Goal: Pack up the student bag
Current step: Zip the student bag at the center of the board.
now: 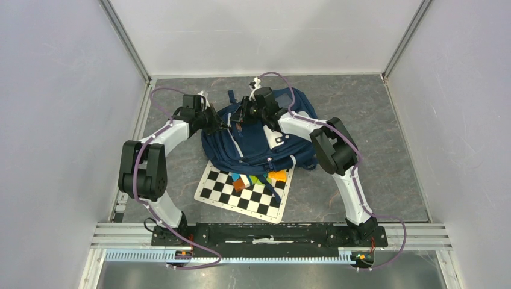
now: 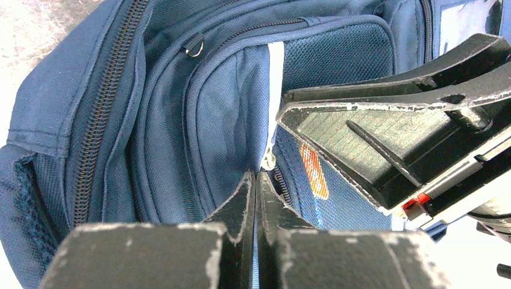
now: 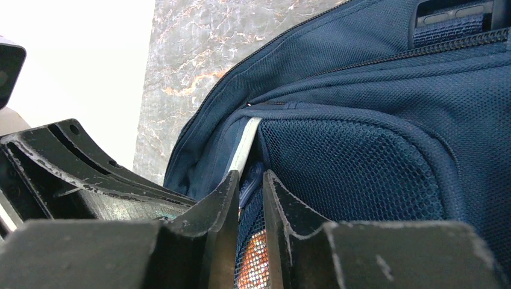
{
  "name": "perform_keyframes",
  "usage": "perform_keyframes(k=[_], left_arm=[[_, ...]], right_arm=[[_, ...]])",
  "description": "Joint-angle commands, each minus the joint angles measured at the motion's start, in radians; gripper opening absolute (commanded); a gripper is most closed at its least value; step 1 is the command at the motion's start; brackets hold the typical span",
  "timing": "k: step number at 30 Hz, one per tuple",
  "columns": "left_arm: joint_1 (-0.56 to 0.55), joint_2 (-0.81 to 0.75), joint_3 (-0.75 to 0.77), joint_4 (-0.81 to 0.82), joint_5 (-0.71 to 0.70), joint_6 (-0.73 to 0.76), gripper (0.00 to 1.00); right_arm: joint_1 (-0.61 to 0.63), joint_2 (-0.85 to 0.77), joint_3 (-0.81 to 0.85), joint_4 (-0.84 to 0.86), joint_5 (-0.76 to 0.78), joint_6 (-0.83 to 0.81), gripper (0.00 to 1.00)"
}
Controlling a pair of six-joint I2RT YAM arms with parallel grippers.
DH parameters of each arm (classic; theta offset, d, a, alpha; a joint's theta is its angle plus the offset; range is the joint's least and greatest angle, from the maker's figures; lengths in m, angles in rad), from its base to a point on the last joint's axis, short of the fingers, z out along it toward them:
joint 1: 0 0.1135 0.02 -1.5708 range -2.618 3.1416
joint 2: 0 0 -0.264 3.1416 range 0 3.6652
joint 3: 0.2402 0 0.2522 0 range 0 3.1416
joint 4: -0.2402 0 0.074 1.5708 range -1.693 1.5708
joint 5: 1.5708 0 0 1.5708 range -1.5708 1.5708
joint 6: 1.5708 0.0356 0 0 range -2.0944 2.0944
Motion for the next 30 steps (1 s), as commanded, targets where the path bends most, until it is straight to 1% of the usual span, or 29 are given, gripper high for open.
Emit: perform_keyframes(k=[1, 3, 8, 11, 13, 16, 20, 23, 27, 30], left_arm=[[0.018, -0.016, -0.026, -0.024, 0.043, -0.085, 0.02], [0.021, -0.031, -0.042, 0.017, 0.058, -0.084, 0.02], [0.02, -0.073, -0.098, 0.109, 0.067, -0.078, 0.02], [0.017, -0.099, -0.137, 0.17, 0.073, -0.089, 0.02], [0.014, -0.099, -0.142, 0.221, 0.109, -0.079, 0.02], [0.001, -0.089, -0.139, 0.24, 0.142, -0.058, 0.02], [-0.024, -0.099, -0.141, 0.246, 0.16, -0.026, 0.02], [-0.041, -0.098, -0.141, 0.238, 0.164, -0.01, 0.02], [-0.059, -0.112, -0.133, 0.208, 0.145, 0.023, 0.02], [-0.062, -0.126, -0.13, 0.184, 0.12, 0.038, 0.02]], right_arm=[[-0.005, 0.004, -0.008, -0.125, 0.027, -0.044, 0.27], [-0.004, 0.009, 0.005, -0.126, 0.026, -0.047, 0.26], [0.008, 0.03, 0.052, -0.243, 0.067, -0.075, 0.21], [0.018, 0.022, 0.044, -0.279, 0.086, -0.098, 0.21], [0.024, 0.026, 0.046, -0.279, 0.081, -0.108, 0.21], [0.033, 0.055, 0.087, -0.259, 0.04, -0.103, 0.23], [0.053, 0.093, 0.138, -0.189, -0.038, -0.067, 0.25], [0.064, 0.11, 0.173, -0.184, -0.049, -0.074, 0.27], [0.068, 0.112, 0.171, -0.176, -0.054, -0.076, 0.31], [0.075, 0.121, 0.174, -0.187, -0.054, -0.106, 0.37]])
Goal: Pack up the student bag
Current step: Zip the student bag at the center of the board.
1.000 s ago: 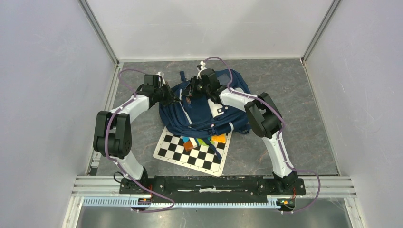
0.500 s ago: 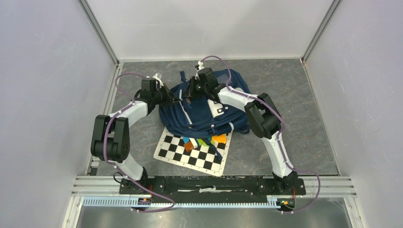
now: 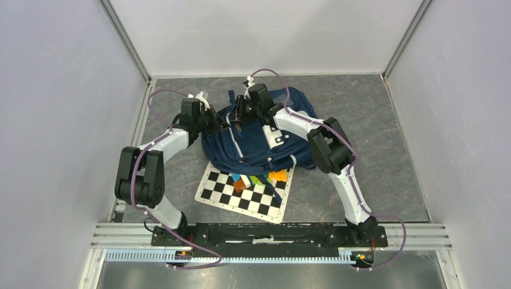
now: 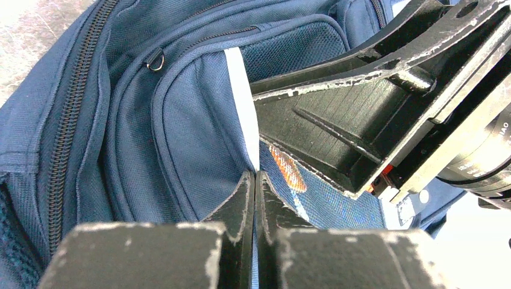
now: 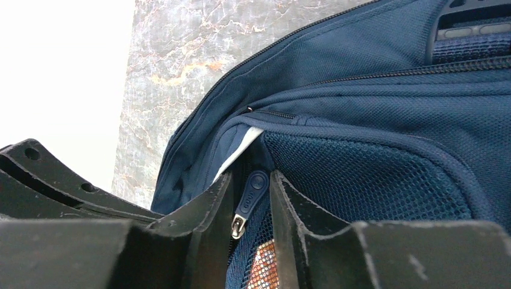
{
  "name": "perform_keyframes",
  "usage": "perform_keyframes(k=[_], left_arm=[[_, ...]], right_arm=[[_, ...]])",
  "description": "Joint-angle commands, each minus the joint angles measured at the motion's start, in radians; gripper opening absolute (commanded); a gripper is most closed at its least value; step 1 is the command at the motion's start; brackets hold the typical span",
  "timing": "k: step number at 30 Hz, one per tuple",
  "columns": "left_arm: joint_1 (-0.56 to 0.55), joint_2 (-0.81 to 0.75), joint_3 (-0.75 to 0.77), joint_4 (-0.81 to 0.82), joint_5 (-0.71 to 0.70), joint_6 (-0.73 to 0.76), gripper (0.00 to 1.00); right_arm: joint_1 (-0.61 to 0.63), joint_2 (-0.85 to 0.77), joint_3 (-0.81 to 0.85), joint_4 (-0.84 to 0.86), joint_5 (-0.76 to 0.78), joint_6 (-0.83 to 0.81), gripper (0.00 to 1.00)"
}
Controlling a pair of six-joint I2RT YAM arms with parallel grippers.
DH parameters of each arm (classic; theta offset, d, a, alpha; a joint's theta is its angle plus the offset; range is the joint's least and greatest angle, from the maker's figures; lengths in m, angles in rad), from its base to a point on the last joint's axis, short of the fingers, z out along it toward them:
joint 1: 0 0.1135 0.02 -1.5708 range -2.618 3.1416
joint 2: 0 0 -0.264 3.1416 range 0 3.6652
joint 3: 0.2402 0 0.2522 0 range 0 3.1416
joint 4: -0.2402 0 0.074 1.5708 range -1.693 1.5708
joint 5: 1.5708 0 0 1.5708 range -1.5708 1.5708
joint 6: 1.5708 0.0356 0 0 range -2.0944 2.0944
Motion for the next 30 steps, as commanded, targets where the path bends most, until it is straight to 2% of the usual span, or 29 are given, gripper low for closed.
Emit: perform_keyframes(k=[1, 5, 10, 14, 17, 25, 26, 29, 30], left_arm=[[-0.053, -0.065, 0.004, -0.04, 0.076, 0.05, 0.02], [-0.053, -0.063, 0.018, -0.072, 0.067, 0.055, 0.02], [-0.053, -0.066, 0.051, -0.152, 0.006, 0.085, 0.02], [-0.053, -0.059, 0.074, -0.204, -0.04, 0.095, 0.02], [-0.053, -0.055, 0.091, -0.225, -0.057, 0.098, 0.02], [-0.053, -0.086, 0.166, -0.371, -0.176, 0.116, 0.02], [-0.053, -0.091, 0.181, -0.397, -0.188, 0.118, 0.03], [-0.053, -0.108, 0.226, -0.457, -0.228, 0.121, 0.18], [-0.053, -0.112, 0.238, -0.47, -0.238, 0.122, 0.26]], right_arm=[[0.052, 0.068, 0.026, -0.035, -0.037, -0.048, 0.37], [0.06, 0.083, 0.025, -0.045, -0.063, -0.082, 0.36], [0.071, 0.077, 0.032, -0.002, -0.095, -0.085, 0.26], [0.071, 0.035, -0.013, 0.025, -0.121, -0.077, 0.12], [0.07, -0.013, -0.078, 0.107, -0.132, -0.066, 0.01], [0.06, -0.112, -0.154, 0.23, -0.145, -0.048, 0.0], [0.058, -0.122, -0.159, 0.237, -0.145, -0.047, 0.0], [0.053, -0.15, -0.176, 0.244, -0.151, -0.054, 0.0], [0.052, -0.154, -0.181, 0.243, -0.16, -0.056, 0.0]])
